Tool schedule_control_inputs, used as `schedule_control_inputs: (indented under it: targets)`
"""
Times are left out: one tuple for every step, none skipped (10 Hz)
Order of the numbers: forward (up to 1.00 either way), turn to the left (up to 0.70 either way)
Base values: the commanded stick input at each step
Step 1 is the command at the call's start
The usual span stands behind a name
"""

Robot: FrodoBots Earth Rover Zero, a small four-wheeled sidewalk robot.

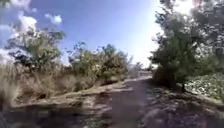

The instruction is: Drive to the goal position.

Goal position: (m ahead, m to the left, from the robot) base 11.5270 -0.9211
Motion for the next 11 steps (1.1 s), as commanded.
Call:
schedule_control_inputs:
  targets:
    - [0.7,0.0]
    - [0.7,0.0]
    - [0.7,0.0]
    - [0.7,-0.07]
    - [0.7,-0.13]
    - [0.7,-0.14]
    - [0.7,-0.04]
    - [0.7,0.0]
    - [0.7,0.0]
    - [0.7,0.0]
    - [0.7,-0.02]
